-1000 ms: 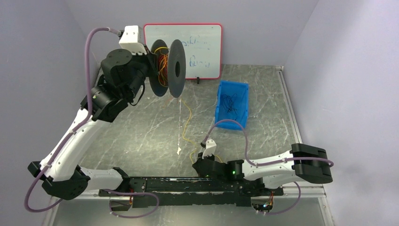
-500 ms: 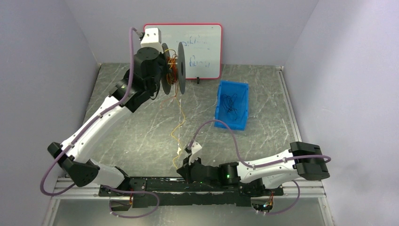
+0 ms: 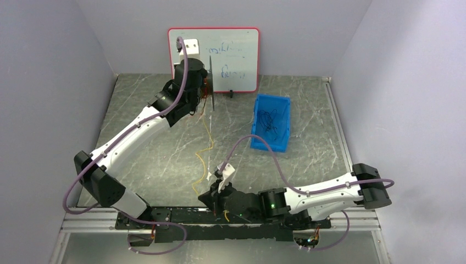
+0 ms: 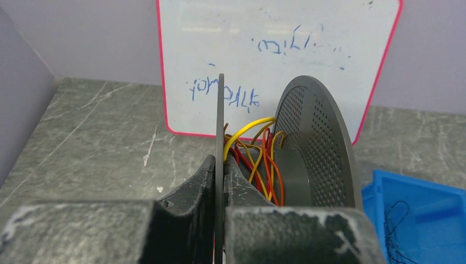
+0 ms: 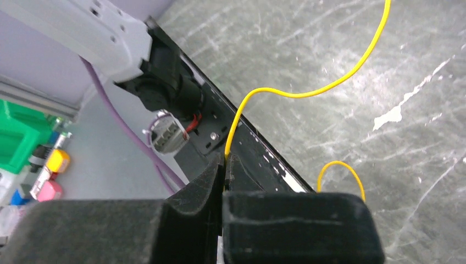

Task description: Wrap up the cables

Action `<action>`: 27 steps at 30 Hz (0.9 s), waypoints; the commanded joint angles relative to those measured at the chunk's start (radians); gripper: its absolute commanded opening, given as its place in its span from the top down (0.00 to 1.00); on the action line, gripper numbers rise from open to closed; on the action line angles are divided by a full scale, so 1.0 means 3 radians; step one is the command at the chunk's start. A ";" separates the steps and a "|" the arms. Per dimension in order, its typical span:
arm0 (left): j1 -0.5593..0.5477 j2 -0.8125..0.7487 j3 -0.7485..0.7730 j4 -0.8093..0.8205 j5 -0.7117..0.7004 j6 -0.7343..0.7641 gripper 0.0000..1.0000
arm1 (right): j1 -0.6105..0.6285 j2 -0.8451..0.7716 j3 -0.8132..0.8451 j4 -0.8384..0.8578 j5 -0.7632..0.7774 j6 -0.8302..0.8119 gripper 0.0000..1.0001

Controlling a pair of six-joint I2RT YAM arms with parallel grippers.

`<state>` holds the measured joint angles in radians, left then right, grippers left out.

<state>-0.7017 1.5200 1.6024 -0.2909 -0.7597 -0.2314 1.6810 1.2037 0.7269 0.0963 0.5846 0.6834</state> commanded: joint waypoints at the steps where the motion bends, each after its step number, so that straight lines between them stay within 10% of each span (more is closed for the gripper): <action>1: 0.0020 0.0088 -0.0068 0.0331 -0.0213 -0.0015 0.93 | 0.0288 -0.0165 0.0263 -0.0177 0.0176 -0.0197 1.00; 19: 0.0014 0.0122 -0.0798 0.0386 -0.0295 -0.0347 0.93 | 0.0583 -0.0250 0.2119 -0.2276 0.1120 -0.0736 1.00; 27: -0.0011 0.0127 -0.1030 0.0402 -0.0292 -0.0407 0.93 | 0.0580 -0.0254 0.2728 -0.2191 0.1234 -0.1288 1.00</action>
<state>-0.7021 1.5845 1.2926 -0.2535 -0.8093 -0.3218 1.6836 1.1381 1.4651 -0.5480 0.9035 0.4076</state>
